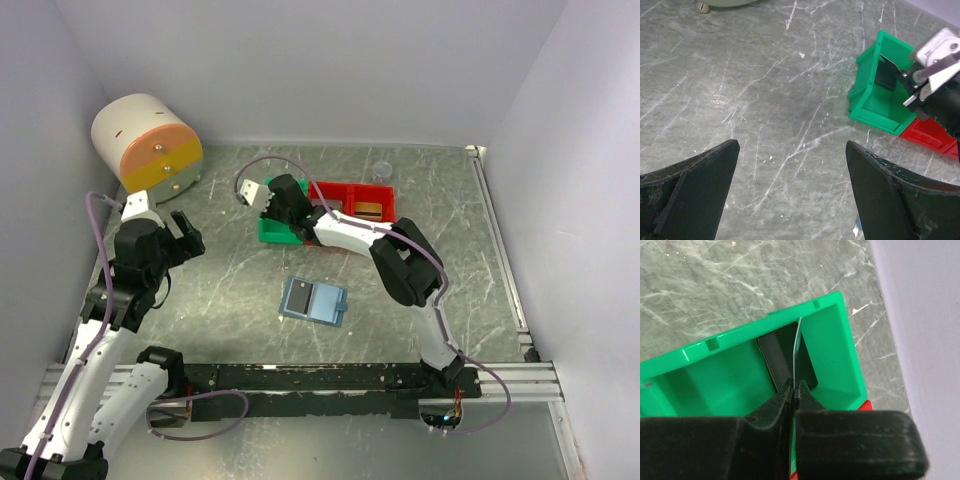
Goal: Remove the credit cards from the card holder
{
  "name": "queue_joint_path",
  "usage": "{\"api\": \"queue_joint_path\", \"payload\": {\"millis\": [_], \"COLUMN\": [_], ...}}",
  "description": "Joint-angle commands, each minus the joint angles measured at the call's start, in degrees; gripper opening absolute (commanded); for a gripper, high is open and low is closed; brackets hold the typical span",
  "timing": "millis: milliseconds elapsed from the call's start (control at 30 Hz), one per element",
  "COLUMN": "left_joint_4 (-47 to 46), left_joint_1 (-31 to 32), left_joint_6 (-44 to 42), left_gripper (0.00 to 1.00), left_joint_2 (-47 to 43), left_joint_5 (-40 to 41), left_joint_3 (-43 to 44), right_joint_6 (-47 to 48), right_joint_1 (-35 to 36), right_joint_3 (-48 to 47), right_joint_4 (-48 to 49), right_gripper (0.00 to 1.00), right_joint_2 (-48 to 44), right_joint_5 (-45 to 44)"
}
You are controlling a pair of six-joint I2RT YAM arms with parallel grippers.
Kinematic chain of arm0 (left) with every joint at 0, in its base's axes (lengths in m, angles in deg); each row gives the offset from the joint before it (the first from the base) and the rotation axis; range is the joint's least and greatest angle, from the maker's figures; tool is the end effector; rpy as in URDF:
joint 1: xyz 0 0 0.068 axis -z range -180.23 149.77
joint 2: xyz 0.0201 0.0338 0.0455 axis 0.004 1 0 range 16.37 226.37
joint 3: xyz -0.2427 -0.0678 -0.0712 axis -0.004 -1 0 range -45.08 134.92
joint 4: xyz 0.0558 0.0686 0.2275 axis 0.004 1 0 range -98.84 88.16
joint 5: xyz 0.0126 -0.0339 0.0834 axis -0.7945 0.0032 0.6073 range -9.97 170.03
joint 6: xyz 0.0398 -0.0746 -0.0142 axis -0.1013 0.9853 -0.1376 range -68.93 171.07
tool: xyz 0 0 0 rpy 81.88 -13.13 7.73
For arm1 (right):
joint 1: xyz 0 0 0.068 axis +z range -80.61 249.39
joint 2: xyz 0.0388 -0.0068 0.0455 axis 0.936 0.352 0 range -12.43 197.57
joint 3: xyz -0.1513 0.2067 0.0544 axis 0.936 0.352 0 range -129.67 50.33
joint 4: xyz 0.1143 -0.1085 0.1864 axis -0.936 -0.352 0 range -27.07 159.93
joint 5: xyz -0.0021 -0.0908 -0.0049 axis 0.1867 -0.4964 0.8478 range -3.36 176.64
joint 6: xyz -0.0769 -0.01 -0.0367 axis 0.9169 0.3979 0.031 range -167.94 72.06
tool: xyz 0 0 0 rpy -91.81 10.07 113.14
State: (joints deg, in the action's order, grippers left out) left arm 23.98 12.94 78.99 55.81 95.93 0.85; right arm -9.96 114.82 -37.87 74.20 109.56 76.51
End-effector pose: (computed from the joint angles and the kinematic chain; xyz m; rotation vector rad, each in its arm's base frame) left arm 0.1746 -0.0195 0.2942 -0.4305 1.9695 -0.1748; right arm 0.3636 0.3501 0.1786 -1.3012 1.6214 -0.1050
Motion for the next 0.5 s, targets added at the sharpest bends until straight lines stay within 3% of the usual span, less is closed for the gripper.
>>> {"api": "queue_joint_path", "payload": {"millis": [0, 467], "left_joint_4": [0.43, 0.68], "left_joint_1": [-0.34, -0.38], "left_joint_6": [0.56, 0.52], "left_gripper": [1.00, 1.00], "left_joint_2": [-1.07, -0.20], "left_joint_5": [1.73, 0.46], "left_joint_3": [0.96, 0.92], "right_joint_6": [2.49, 7.66], "right_joint_1": [-0.19, -0.55], "right_joint_3": [-4.58, -7.27], "right_joint_4": [-2.66, -1.48], "right_gripper": [0.00, 0.00], "right_joint_2": [2.92, 8.71], "right_joint_5": [-2.25, -7.07]}}
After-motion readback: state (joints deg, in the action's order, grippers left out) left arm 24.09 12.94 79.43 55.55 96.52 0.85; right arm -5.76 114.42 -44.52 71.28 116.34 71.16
